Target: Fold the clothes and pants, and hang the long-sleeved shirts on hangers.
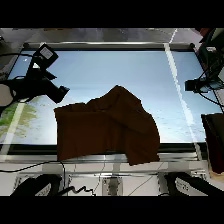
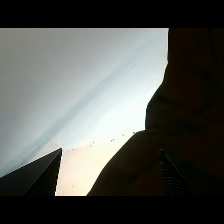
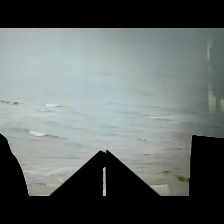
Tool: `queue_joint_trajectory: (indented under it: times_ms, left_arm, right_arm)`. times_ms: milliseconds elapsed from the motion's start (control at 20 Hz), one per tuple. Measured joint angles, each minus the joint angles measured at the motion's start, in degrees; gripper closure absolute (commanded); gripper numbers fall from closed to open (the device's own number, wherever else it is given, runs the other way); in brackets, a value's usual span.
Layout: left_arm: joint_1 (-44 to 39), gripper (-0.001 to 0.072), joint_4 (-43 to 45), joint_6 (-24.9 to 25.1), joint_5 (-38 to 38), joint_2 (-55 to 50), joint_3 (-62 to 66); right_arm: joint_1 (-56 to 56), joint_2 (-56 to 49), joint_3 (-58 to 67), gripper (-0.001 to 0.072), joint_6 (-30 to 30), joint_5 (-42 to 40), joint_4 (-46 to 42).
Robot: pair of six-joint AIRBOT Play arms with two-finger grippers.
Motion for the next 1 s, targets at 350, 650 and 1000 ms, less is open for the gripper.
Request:
queue_joint_trajectory:
  times_ms: [350,650,1000]
  left_arm:
    - [0.0,0.0023,0.0,0.0,0.0,0.0,0.0]
    - [0.0,0.0023,0.02,0.0,0.0,0.0,0.0]
    - [0.0,0.0022,0.02,0.0,0.02,0.0,0.0]
  right_arm:
    - [0.0,0.0,0.0,0.0699,0.0,0.0,0.0]
    - [0.0,0.0,0.0,0.0699,0.0,0.0,0.0]
    - [-0.07,-0.22,-0.02,0.07,-2.97,0.33,0.87]
